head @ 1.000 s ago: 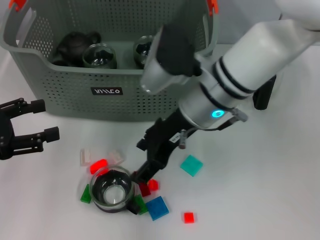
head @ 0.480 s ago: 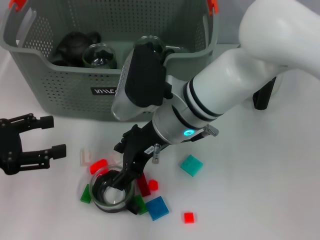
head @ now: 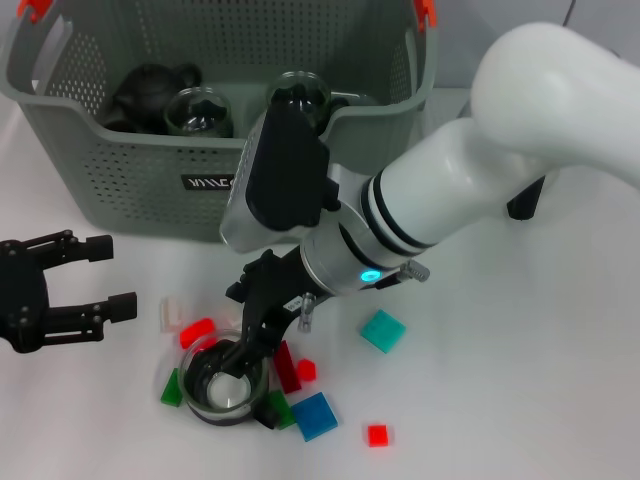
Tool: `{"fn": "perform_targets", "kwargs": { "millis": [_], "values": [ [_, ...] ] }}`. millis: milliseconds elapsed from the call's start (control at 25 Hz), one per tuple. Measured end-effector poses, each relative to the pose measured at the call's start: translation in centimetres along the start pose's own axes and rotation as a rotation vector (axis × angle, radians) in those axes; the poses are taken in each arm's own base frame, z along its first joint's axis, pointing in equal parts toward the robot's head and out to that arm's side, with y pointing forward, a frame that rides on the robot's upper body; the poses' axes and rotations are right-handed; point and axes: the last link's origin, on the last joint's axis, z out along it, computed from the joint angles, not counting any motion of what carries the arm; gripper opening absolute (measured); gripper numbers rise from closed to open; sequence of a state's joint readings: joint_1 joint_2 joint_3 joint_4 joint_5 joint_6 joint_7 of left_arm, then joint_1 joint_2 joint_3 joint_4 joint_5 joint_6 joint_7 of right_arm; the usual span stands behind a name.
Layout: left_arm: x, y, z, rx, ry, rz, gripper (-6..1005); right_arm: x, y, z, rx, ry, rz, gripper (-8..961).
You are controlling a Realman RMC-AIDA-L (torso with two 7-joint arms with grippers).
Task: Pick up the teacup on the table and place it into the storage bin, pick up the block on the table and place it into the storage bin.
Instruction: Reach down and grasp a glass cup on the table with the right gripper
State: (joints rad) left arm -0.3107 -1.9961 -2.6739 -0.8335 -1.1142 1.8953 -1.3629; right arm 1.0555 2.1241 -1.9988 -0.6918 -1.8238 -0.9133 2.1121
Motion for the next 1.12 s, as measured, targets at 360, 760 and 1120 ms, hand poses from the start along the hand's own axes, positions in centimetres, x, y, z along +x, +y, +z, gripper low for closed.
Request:
{"fn": "perform_targets", "kwargs": {
  "millis": [360, 760, 1120],
  "values": [
    [0.0, -0.2, 0.3, -0.002, 0.004, -0.003, 861, 1.0, 0.3, 0.8, 0.021, 0.010, -0.006, 823],
    [0.0, -0.4, 0.6, 0.001, 0.007, -0.011, 861, 1.8, 0.4, 0.9, 0.021, 0.012, 0.002, 806],
    [0.0, -0.5, 0.8, 0.006, 0.005, -0.011, 862, 1.8, 0.6, 1.0, 0.013, 0.003, 0.019, 724]
  ]
}}
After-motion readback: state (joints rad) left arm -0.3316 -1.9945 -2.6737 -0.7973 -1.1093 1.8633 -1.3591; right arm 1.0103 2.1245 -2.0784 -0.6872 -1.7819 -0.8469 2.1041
